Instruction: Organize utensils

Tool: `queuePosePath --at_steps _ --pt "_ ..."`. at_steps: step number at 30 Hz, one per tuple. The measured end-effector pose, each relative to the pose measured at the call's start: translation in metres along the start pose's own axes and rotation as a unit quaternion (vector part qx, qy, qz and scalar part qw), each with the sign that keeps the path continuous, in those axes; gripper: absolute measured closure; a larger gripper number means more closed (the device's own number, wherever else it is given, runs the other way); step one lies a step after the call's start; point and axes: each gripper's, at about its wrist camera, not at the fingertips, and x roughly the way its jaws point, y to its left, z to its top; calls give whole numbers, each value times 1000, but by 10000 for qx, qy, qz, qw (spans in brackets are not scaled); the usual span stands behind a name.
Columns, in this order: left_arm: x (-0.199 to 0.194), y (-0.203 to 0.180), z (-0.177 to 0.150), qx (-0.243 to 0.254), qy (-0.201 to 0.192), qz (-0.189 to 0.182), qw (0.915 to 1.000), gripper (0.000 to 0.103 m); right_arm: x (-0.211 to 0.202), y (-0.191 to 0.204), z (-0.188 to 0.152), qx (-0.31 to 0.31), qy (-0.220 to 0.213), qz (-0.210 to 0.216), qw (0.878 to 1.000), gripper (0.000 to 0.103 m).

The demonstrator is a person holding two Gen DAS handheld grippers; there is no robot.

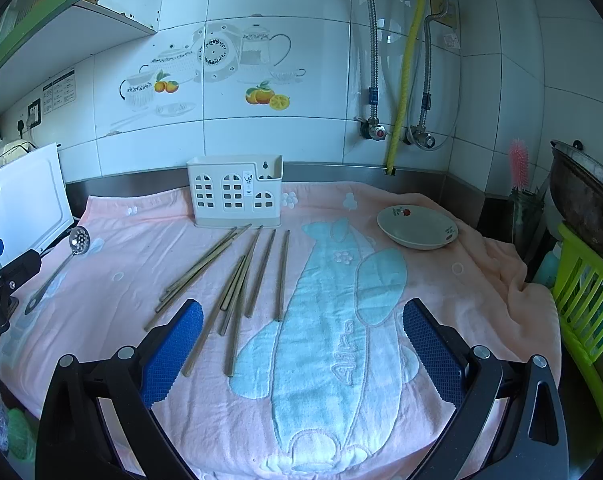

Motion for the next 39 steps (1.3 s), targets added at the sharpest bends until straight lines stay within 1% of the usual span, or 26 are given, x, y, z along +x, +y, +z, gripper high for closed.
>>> queuePosePath --at_steps 24,39 --pt "11 5 4 -26 28 104 9999 5 9 0 4 -63 29 -6 10000 6" --pt "31 8 6 1 107 137 9998 5 31 4 2 -183 135 -52 9997 6"
